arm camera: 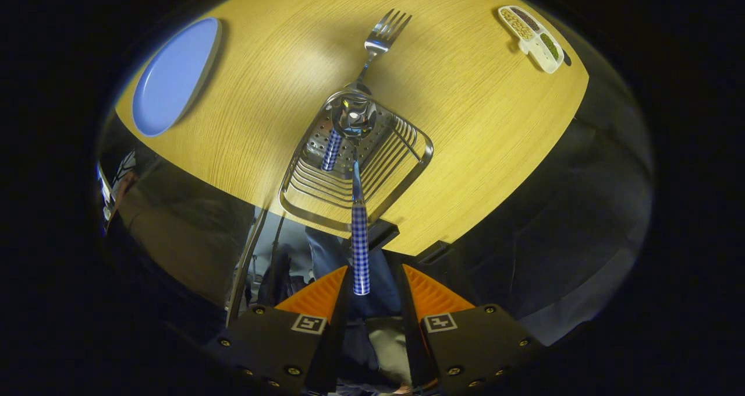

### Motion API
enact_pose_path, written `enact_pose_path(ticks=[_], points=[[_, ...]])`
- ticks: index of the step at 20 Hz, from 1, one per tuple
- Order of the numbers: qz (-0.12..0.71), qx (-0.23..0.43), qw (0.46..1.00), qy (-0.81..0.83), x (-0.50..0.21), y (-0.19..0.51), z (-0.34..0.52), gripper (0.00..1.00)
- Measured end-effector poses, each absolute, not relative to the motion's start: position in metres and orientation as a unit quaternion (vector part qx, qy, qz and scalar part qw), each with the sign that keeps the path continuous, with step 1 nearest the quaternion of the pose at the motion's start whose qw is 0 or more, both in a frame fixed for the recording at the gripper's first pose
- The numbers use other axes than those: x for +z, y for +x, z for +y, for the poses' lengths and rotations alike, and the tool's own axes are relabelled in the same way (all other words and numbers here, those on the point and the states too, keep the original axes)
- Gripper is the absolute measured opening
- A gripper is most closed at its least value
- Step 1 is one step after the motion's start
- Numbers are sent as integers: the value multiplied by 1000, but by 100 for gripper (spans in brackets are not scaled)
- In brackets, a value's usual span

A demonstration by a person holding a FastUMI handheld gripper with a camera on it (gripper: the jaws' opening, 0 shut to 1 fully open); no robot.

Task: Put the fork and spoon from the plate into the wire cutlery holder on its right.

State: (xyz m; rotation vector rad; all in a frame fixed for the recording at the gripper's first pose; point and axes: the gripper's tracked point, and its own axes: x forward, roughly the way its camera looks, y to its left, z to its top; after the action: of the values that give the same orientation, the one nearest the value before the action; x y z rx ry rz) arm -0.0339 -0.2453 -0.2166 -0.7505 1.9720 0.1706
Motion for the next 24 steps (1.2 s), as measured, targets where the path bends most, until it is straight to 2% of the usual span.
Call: enact_pose_path(ticks=[1, 4, 7, 12, 15, 17, 21, 24], points=[[809, 70, 495, -309, -211, -34, -245, 47], [787, 69, 535, -299, -207, -39, -242, 98], [748, 62, 601, -275, -193, -36, -226, 97], [646, 54, 741, -172, -185, -33, -173, 97], [525, 42, 842, -116, -166, -16, -141, 97], [448, 29, 891, -73, -151, -3, -117, 97], [285, -4, 958, -19, -85, 9, -93, 97], [162, -31, 986, -18, -36, 10, -94, 97]])
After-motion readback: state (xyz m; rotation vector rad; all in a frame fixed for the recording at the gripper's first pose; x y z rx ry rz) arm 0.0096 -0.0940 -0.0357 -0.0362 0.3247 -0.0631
